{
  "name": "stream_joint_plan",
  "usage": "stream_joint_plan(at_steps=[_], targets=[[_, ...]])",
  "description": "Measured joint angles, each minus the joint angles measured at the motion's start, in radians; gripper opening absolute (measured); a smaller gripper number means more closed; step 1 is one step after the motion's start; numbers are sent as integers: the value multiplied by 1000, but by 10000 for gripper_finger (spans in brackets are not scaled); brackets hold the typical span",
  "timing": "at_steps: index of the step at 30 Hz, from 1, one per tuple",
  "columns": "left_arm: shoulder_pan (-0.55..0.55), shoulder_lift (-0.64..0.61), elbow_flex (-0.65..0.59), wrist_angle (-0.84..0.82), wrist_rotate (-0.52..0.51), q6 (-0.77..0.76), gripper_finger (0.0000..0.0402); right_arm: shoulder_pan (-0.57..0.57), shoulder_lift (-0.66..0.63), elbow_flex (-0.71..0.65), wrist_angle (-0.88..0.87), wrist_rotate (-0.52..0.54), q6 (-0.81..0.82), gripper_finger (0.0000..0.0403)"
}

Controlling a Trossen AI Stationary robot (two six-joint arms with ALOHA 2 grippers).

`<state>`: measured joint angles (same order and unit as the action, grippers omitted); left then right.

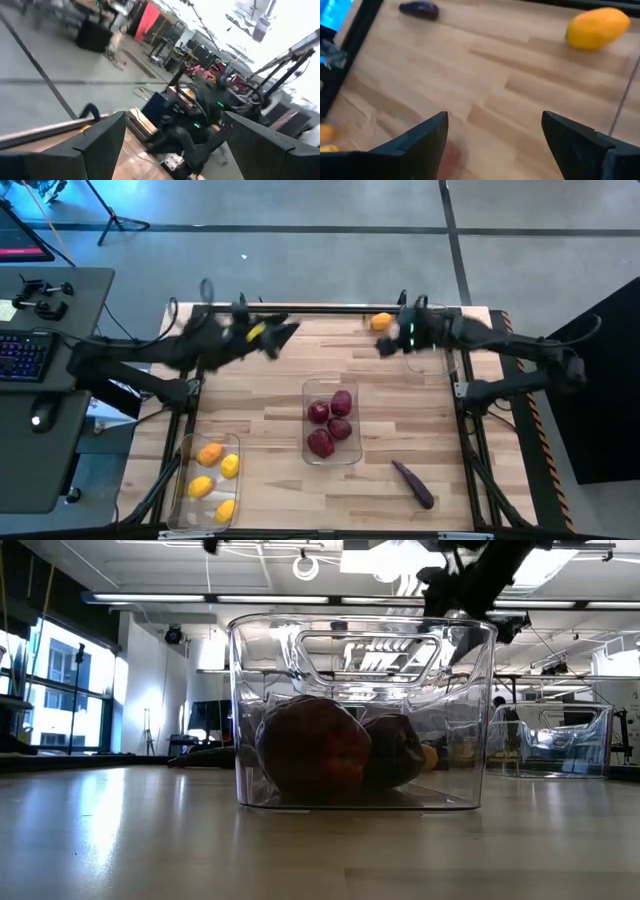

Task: Sort produce into baskets
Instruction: Put the yellow lemon into the bottom left transparent bin

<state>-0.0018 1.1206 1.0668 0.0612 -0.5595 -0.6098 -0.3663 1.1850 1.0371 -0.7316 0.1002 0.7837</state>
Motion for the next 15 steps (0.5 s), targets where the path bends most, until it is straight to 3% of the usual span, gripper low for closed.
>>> stream_joint_plan(at_steps=[3, 5, 9, 15], targets=[[156, 69, 11, 17, 206, -103, 315, -183, 48, 0, 101, -174, -72, 310], [226, 111, 31, 13, 306, -155, 315, -266, 92, 34, 130, -216, -77, 310], [301, 154, 62, 20, 400, -169, 315, -344, 188, 63, 140, -117, -41, 310], [387, 160, 86, 21, 423, -73, 315, -345, 272, 61, 166, -79, 292, 310]])
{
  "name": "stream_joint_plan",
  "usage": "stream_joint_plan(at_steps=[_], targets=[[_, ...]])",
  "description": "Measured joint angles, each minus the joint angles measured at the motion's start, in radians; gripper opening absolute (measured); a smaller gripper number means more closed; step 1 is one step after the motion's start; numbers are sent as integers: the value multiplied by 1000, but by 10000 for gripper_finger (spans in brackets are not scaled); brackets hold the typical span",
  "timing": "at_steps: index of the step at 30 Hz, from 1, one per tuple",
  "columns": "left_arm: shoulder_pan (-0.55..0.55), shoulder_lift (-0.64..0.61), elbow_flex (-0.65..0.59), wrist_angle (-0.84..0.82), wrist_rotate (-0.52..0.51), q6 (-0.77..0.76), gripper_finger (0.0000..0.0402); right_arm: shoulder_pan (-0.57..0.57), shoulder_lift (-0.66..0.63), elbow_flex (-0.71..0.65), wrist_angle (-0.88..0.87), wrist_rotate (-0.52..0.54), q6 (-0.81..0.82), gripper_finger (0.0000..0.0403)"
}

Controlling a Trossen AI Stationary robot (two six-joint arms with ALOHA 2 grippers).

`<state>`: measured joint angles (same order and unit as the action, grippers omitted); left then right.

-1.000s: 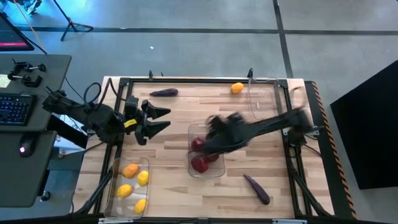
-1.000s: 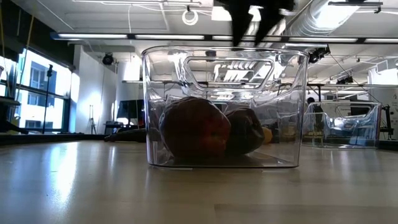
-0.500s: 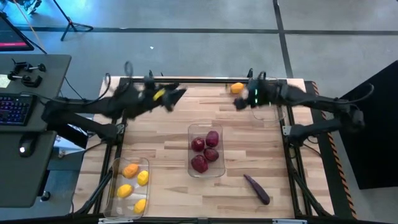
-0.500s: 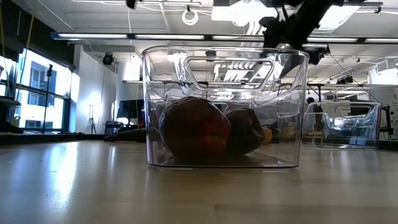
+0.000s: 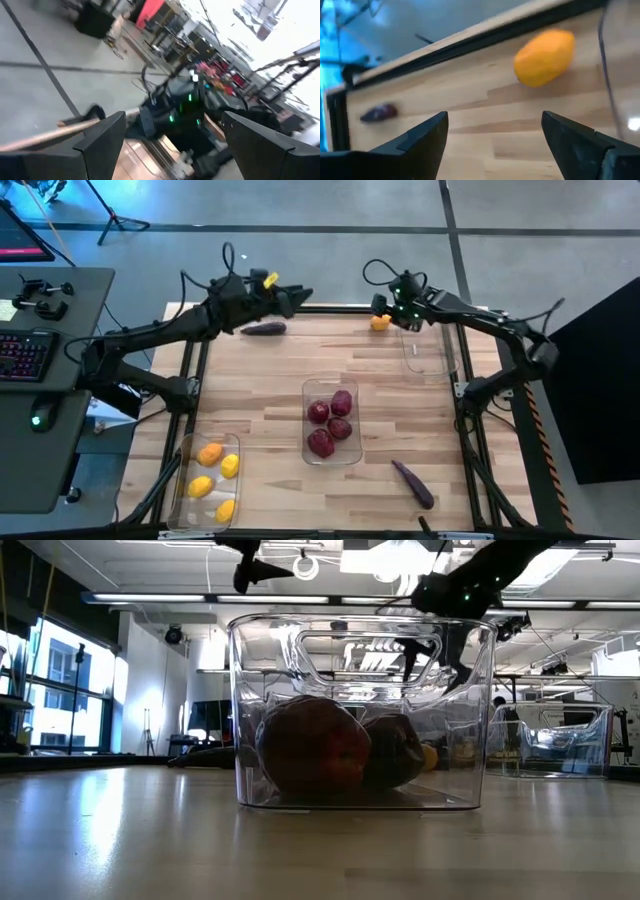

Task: Sort produce into baskets
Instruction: Put the yellow lemon into the bottom left transparent bin

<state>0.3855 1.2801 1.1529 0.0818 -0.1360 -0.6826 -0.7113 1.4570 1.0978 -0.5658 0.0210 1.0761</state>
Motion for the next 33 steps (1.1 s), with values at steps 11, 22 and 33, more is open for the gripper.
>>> stream_joint_plan(at_steps=[11, 22, 33], targets=[[341, 1, 7, -24, 381, 126, 315, 58, 63, 1, 347, 5, 78, 310], [644, 34, 7, -6, 695, 160, 315, 62, 135, 2, 234, 181, 380, 310], [666, 94, 7, -2, 753, 134, 315, -7, 357, 239, -128, 177, 503, 310]])
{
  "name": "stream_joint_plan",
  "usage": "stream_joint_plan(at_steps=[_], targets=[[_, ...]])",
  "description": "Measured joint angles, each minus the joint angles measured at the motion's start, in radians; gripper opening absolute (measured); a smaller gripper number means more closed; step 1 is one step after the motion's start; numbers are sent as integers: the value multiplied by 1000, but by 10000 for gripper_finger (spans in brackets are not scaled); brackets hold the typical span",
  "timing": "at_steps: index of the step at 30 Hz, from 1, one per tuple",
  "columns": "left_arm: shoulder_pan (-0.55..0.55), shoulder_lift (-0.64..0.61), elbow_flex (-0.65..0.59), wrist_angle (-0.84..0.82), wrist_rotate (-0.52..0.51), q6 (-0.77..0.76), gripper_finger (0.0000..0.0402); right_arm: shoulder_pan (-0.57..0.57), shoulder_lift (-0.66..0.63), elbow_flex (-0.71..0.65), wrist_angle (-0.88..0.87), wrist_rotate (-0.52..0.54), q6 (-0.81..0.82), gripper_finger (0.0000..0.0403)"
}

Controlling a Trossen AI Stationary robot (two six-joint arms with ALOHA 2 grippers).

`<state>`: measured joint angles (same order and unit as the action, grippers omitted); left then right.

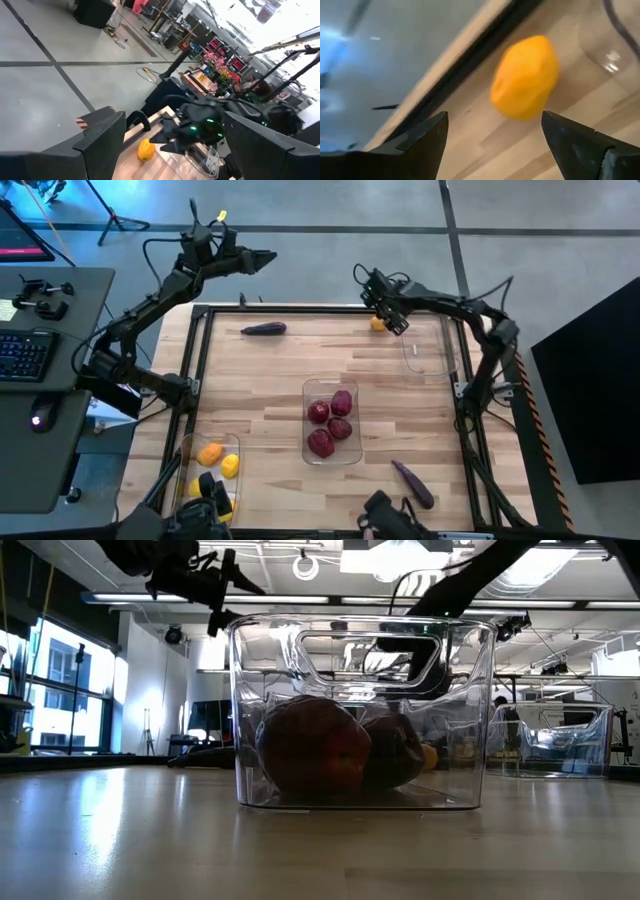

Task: Sort produce into baskets
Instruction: Put the yellow lemon into the bottom left transparent bin

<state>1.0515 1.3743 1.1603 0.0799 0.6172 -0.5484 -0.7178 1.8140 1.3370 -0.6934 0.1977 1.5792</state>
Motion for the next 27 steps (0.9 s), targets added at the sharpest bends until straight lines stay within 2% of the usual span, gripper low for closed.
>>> stream_joint_plan(at_steps=[3, 8, 15, 21, 27], targets=[[0, -1, 0, 1, 6, 0, 315, -16, 68, 75, -77, -27, 18, 310], [0, -1, 0, 1, 7, 2, 315, -24, 134, 156, -98, -34, 28, 310], [0, -1, 0, 0, 30, 24, 315, -31, 144, 153, -248, -19, 116, 310], [0, -1, 0, 1, 30, 42, 315, -43, 149, 153, -212, 0, 121, 310], [0, -1, 0, 1, 39, 35, 315, -66, 185, 153, -216, -42, 114, 310]])
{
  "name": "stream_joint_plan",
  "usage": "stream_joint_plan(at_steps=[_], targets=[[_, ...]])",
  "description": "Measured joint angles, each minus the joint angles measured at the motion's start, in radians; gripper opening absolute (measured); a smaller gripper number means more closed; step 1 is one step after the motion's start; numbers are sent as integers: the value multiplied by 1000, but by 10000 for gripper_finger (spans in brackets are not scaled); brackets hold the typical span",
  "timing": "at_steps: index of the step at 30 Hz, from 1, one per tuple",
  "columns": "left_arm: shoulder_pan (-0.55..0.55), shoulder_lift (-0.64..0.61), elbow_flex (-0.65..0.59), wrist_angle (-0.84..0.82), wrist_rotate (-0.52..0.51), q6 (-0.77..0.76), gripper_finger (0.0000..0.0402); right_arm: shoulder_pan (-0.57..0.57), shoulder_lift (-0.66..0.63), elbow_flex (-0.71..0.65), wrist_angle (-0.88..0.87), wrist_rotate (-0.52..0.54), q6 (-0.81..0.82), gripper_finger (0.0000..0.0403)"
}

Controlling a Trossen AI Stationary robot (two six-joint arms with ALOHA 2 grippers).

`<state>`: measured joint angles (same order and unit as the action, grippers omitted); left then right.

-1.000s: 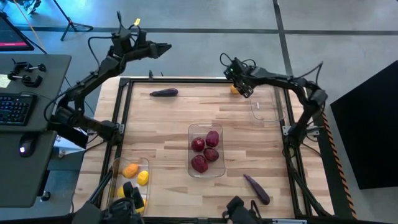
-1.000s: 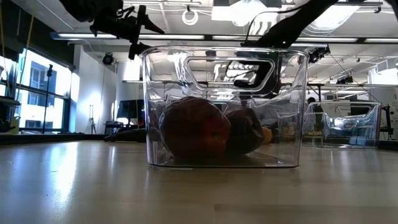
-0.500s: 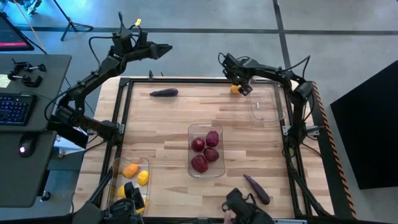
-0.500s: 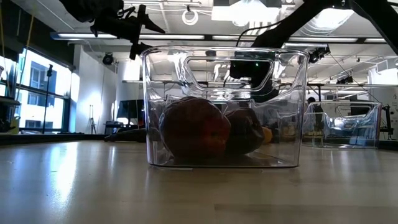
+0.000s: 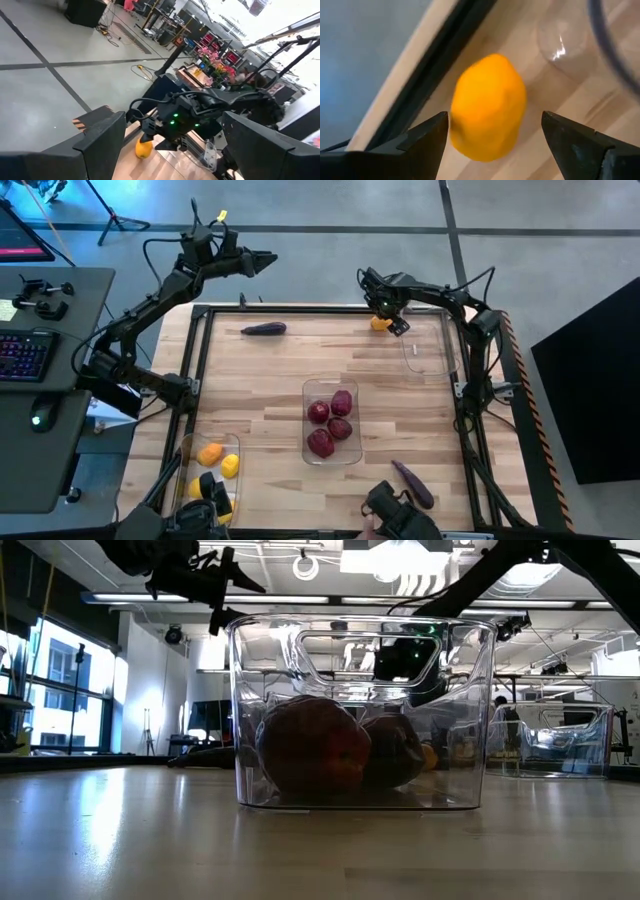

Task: Sort produce into baskets
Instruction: Put the yellow lemon into the bottom left transparent bin

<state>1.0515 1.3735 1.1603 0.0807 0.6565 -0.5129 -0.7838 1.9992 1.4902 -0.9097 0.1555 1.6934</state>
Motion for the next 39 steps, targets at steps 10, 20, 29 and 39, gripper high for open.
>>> stream_joint_plan(at_steps=[10, 20, 29, 39], targets=[[1, 0, 0, 0, 12, -10, 315, 0, 19, 0, -9, -9, -54, 310], [1, 0, 0, 0, 13, -9, 315, 5, 19, 0, 51, -1, -100, 310], [1, 0, 0, 0, 15, -8, 315, 13, 19, 0, 71, -36, -240, 310], [1, 0, 0, 0, 30, -6, 315, 12, 18, 0, 106, -33, -234, 310]])
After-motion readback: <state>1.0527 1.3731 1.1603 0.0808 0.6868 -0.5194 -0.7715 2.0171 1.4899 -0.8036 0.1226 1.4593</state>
